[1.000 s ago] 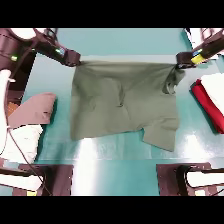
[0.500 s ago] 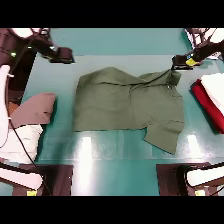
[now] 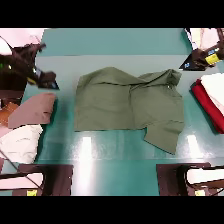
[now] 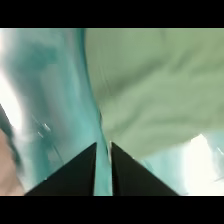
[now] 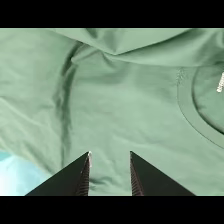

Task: Fold the shirts.

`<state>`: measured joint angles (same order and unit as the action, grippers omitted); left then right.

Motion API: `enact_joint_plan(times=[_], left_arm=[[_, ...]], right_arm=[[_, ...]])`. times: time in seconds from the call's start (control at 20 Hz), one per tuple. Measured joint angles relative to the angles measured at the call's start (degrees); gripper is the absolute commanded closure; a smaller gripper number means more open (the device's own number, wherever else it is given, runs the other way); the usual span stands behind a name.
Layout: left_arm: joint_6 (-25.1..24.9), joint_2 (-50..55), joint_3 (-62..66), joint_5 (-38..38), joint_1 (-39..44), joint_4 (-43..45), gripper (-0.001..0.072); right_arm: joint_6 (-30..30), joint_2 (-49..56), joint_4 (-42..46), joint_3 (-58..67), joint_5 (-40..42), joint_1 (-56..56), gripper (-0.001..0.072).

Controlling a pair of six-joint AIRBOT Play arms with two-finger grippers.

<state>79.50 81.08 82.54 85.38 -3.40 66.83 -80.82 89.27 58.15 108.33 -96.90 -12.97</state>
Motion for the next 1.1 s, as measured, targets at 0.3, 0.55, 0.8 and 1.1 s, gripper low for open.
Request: enact_joint_plan(times=[0.3, 0.55, 0.8, 1.1], left_arm=[[-1.62, -12.39, -31.87, -11.26, -0.63, -4.9, 0.0221], [-2.75, -15.47, -45.92, -19.37, -0.74, -10.84, 0.0221], [-3.17, -16.15, -49.59, -23.76, -0.48, -16.11, 0.0222], [-3.34, -16.13, -50.38, -30.97, 5.81, -17.92, 0.0684]], right_arm=[[0.33, -4.79, -2.38, 0.04, -0.7, -0.61, 0.0425], [0.37, -6.69, -2.54, 0.04, -0.7, -0.66, 0.0426], [0.37, -7.17, -2.62, 0.04, -1.09, -0.68, 0.0426], [0.39, -7.28, -2.62, 0.04, -1.92, -1.7, 0.0426]])
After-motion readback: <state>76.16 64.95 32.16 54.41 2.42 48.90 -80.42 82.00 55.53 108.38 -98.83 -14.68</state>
